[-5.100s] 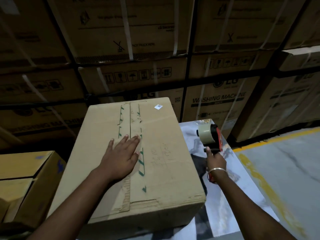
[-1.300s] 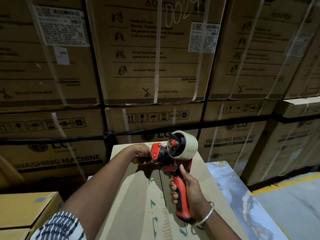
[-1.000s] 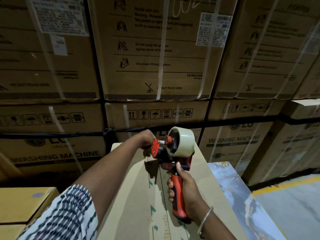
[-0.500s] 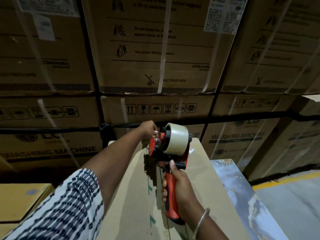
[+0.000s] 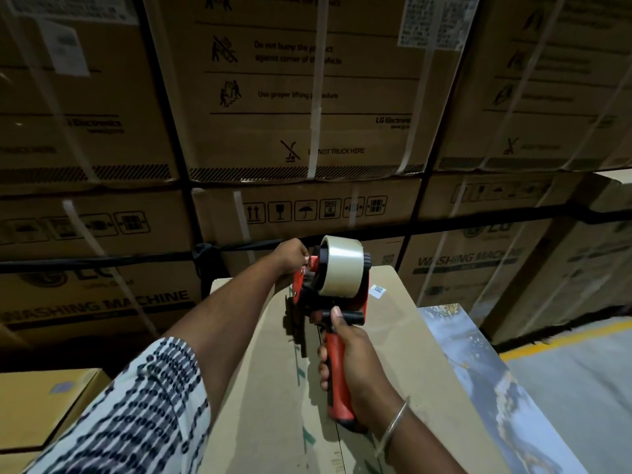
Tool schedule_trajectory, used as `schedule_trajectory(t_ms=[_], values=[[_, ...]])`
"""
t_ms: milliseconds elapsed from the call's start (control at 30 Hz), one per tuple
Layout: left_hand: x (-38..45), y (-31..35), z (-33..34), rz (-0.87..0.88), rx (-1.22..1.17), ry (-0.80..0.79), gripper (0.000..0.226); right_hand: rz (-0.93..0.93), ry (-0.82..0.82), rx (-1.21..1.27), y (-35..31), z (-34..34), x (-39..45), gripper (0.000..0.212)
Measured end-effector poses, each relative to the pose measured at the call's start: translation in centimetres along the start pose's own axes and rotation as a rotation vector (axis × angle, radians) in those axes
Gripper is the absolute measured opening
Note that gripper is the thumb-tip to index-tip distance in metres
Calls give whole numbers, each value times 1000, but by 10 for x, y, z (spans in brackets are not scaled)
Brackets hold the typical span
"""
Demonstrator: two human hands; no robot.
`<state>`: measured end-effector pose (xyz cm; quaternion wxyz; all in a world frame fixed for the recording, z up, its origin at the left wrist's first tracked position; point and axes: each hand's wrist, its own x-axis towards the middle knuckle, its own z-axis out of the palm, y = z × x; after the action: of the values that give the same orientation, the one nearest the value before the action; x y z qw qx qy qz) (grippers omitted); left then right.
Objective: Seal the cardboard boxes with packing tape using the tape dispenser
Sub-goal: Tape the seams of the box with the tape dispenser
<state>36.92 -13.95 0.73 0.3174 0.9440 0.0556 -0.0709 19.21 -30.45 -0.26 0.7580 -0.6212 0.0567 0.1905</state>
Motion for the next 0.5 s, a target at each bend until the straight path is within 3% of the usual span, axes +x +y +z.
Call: schedule_trajectory(t_ms=[133,200,300,433,500], values=[[-4,-4,5,5,-40,11,32,1,3,-15,0,2,-1,49],[-2,-7,6,-20,-36,4,16,2,12,-25,0,1,1,51],[1,-12,5,-11,-7,5,12,10,16,-47,0,1,1,53],[0,-17,11,67,-173,176,20,15,21,-82,0,0,2,53],[-6,-20,8,118,-106,155,13,27,29,-93,1,0,5,54]])
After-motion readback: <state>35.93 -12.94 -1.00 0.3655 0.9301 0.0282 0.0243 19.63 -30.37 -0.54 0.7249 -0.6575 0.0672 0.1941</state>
